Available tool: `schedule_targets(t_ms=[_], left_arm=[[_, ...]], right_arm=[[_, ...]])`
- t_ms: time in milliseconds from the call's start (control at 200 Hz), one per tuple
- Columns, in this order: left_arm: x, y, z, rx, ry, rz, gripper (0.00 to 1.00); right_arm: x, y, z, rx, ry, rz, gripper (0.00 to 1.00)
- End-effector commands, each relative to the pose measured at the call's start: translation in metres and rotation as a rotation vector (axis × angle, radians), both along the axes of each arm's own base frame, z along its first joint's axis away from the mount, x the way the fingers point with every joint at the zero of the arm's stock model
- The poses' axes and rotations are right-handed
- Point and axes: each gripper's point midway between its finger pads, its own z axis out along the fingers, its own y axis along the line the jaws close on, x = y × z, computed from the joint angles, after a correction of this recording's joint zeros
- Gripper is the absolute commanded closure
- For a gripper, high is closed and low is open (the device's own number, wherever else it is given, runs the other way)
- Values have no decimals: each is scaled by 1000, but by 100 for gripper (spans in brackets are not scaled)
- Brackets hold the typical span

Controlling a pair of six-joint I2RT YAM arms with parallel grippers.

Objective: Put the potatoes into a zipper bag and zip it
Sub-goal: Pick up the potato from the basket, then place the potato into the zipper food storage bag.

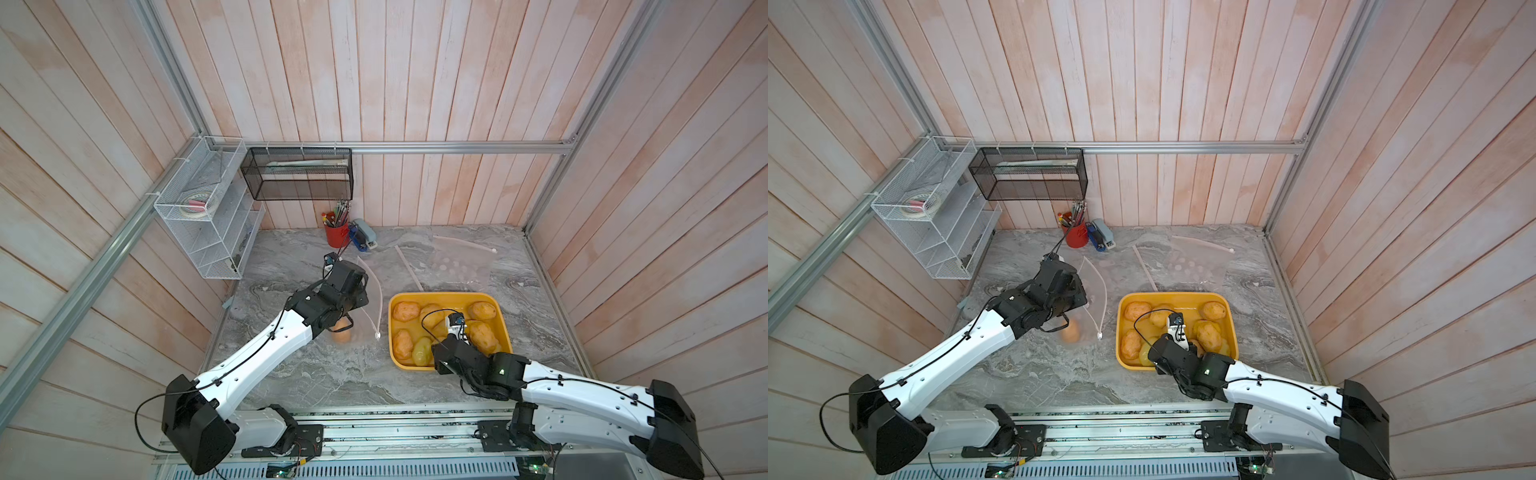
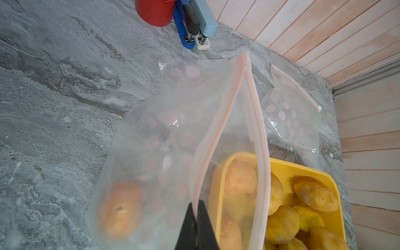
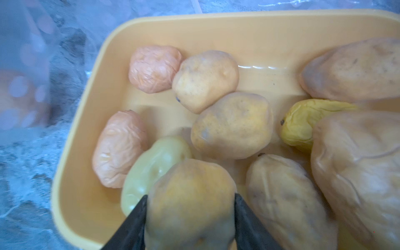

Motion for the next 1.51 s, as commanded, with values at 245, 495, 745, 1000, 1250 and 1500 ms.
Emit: schedule_targets(t_ms=[245,495,745,1000,1250,1500], left_arm=[[-1,-8,-12,-10,20,-48,100],[-2,-11,-9,-25,15,-64,100],[-7,-18,-5,-75,12,-102,100],[-11,-23,-3,-98,18,-127,100],[-15,-23,8,-124,-9,-147,100],[-18,-18,18,-128,-36,-136,100]], right_arm=[[2,82,140,252,-111,286,74],[22,144,192,372,-195,377,74],[53,159,191,513,-177,421,73],[85,149,174,505,-201,395,71],[95,175,125,438,-93,436,76],[104,174,98,381,-57,394,72]])
